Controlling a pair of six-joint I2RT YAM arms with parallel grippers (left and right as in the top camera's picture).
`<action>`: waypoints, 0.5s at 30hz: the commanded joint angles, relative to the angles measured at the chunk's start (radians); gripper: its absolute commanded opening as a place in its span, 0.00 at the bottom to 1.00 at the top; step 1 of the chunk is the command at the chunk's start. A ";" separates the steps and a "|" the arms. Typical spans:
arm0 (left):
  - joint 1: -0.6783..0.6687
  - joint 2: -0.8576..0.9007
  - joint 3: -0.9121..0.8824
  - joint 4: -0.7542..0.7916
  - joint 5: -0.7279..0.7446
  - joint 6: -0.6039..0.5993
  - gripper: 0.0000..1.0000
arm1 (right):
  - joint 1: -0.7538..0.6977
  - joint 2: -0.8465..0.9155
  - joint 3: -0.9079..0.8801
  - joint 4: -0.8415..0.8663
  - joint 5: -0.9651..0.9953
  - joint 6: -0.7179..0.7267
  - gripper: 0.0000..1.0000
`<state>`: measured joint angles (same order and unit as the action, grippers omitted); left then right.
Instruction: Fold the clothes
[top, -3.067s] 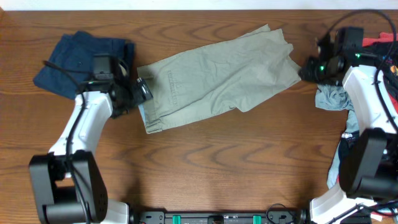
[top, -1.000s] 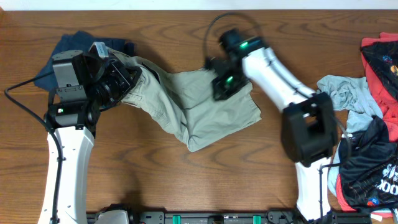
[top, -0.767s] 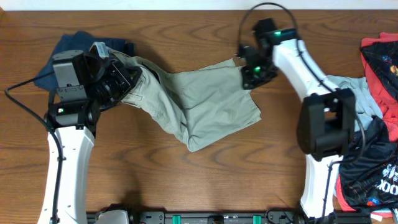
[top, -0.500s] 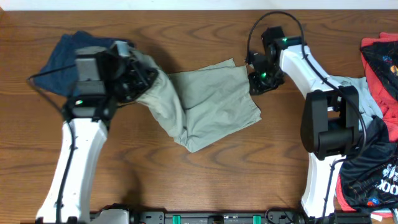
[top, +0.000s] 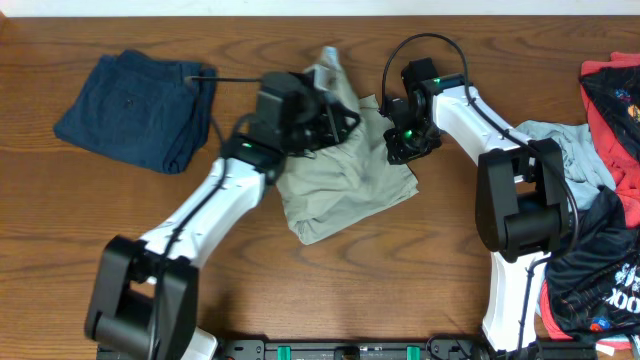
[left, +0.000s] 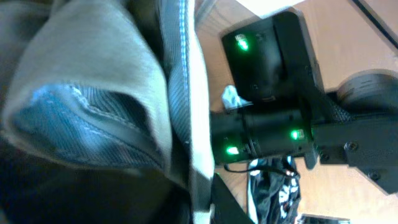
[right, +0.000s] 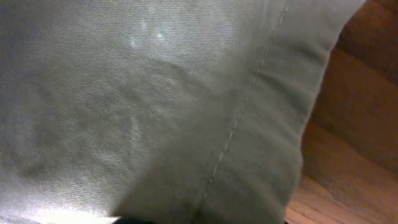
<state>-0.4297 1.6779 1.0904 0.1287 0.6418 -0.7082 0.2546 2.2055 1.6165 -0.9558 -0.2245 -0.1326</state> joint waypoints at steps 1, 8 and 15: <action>-0.010 -0.004 0.008 0.031 0.003 -0.020 0.45 | -0.003 0.021 -0.023 -0.029 0.091 0.063 0.24; 0.123 -0.021 0.008 0.012 0.055 0.000 0.68 | -0.095 0.006 0.112 -0.165 0.351 0.201 0.19; 0.262 -0.017 0.007 -0.285 -0.102 0.070 0.70 | -0.209 -0.048 0.341 -0.282 0.248 0.200 0.22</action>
<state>-0.1974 1.6741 1.0924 -0.0818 0.6338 -0.6937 0.0696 2.2089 1.8870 -1.2186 0.0589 0.0494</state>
